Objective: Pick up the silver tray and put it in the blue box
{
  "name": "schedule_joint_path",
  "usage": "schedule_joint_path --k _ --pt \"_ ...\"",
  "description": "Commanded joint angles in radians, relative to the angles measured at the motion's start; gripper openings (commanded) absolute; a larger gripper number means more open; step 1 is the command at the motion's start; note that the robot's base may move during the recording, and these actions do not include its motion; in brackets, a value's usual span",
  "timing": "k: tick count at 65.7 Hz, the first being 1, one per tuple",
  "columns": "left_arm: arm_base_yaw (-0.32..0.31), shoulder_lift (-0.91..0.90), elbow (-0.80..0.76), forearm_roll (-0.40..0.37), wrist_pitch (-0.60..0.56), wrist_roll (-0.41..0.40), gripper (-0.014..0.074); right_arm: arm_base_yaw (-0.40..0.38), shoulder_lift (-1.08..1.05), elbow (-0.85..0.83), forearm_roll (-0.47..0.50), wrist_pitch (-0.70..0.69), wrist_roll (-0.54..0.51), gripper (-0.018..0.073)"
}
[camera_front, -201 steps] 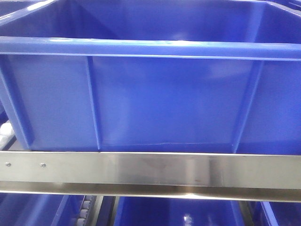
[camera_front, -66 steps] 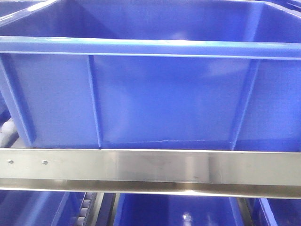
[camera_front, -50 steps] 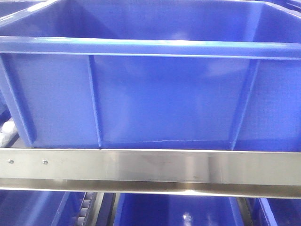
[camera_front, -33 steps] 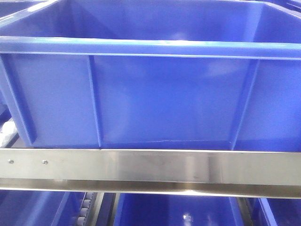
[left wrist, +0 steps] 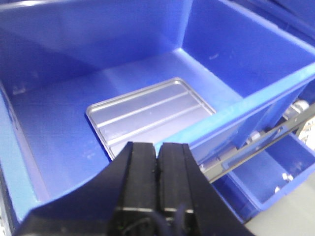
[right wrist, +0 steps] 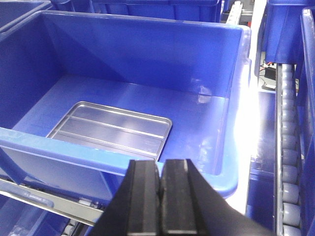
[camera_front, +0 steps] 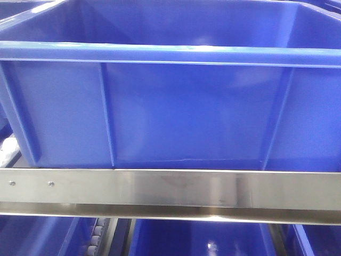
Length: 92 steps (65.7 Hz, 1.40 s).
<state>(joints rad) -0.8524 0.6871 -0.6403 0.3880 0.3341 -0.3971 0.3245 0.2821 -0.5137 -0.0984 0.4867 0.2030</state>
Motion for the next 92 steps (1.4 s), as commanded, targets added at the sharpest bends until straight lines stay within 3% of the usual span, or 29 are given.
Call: schedule_joint_path --k 1,22,27,31,37,46,60,71,78,82,92 --pt "-0.008 0.008 -0.029 0.015 -0.082 0.000 -0.0105 -0.002 0.008 -0.023 -0.014 -0.087 -0.010 0.0051" --pt "-0.002 0.066 -0.029 0.012 -0.082 0.000 -0.0105 -0.002 0.008 -0.023 -0.014 -0.087 -0.010 0.0051" --pt "-0.002 0.054 -0.029 -0.094 -0.079 0.011 -0.0105 -0.002 0.008 -0.023 -0.014 -0.087 -0.010 0.0051" --pt "0.013 0.014 -0.014 -0.150 -0.075 0.113 -0.0105 -0.002 0.008 -0.023 -0.014 -0.087 -0.010 0.0051" --pt "0.083 -0.067 0.029 -0.226 -0.089 0.234 -0.0105 -0.002 0.008 -0.023 -0.014 -0.087 -0.010 0.0051" --pt "0.251 -0.254 0.157 -0.317 -0.148 0.370 -0.0105 -0.002 0.008 -0.023 -0.014 -0.087 -0.010 0.0051" --pt "0.525 -0.564 0.381 -0.376 -0.196 0.397 -0.0105 -0.002 0.008 -0.023 -0.014 -0.087 -0.010 0.0051" --pt "0.678 -0.723 0.556 -0.431 -0.258 0.397 -0.0105 -0.002 0.008 -0.023 -0.014 -0.087 -0.010 0.0051" --pt "0.746 -0.708 0.670 -0.464 -0.406 0.397 -0.0105 -0.002 0.008 -0.023 -0.014 -0.087 -0.010 0.0051" --pt "0.763 -0.714 0.662 -0.464 -0.346 0.397 -0.0105 -0.002 0.008 -0.023 -0.014 -0.086 -0.010 0.0051" --pt "0.763 -0.714 0.666 -0.464 -0.374 0.397 -0.0105 -0.002 0.008 -0.023 -0.014 -0.086 -0.010 0.0051"
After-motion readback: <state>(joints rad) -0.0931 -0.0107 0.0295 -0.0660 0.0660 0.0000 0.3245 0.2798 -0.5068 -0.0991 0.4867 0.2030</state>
